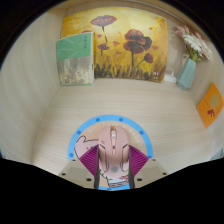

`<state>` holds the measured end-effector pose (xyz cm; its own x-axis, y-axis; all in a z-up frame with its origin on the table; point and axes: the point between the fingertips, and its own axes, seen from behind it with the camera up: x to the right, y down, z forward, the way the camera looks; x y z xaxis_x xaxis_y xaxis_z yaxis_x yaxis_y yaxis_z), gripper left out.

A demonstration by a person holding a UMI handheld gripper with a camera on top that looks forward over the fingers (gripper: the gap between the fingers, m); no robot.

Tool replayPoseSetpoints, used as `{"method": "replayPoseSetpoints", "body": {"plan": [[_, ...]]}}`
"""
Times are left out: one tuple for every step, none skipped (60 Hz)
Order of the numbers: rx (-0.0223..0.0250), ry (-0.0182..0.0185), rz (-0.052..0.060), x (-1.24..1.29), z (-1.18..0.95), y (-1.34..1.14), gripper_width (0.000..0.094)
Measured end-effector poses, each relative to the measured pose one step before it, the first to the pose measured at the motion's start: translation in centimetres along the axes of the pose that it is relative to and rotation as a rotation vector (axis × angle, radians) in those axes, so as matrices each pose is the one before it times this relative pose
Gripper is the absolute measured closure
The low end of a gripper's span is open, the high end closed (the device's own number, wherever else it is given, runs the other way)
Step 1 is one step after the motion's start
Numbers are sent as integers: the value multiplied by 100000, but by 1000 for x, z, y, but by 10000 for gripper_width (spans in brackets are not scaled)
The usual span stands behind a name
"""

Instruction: Arrange mouse

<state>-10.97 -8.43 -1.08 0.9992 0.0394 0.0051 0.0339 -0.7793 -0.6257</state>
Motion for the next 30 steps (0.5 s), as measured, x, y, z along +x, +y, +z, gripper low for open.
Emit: {"method": "replayPoseSetpoints", "body": {"plan": [[513, 269, -327, 36, 41, -19, 537], [-143, 64, -553, 21, -23, 142, 536], [126, 223, -320, -1, 20, -17, 533], [298, 178, -31, 4, 30, -20, 533], [55, 56, 176, -15, 26, 24, 507], [-69, 118, 327, 19, 52, 33, 496], [-194, -45, 290, -11, 20, 11, 479], [38, -145, 414, -9, 71, -8, 470], [-325, -272, 409, -93, 43, 11, 460], [-273, -298, 277, -47, 88, 28, 450], [-473, -410, 171, -63, 67, 82, 441], [-591, -491, 180, -61, 24, 49, 425], [-491, -441, 194, -51, 27, 12, 411], [-807, -246, 198, -6, -28, 47, 400], [-833, -248, 262, 3, -79, 45, 380], [-646, -63, 286, 35, -128, -23, 341], [-75, 267, 296, 71, -193, -139, 296], [342, 457, 205, 213, -131, -191, 258], [65, 109, 52, 70, -398, -307, 239], [384, 229, -16, 146, -335, -317, 238], [535, 334, 99, 138, -409, -358, 235], [792, 540, 143, 192, -452, -451, 232], [1120, 455, 191, 186, -476, -542, 231], [1327, 318, 180, 152, -532, -633, 232], [1651, 20, 77, 188, -397, -647, 233], [1292, -64, 131, 7, -561, -668, 236], [1211, -381, -39, 30, -584, -611, 237], [1050, -350, 22, 41, -601, -590, 236], [1057, -338, 208, 72, -614, -578, 235], [1170, -299, 440, 60, -597, -603, 234]]}}
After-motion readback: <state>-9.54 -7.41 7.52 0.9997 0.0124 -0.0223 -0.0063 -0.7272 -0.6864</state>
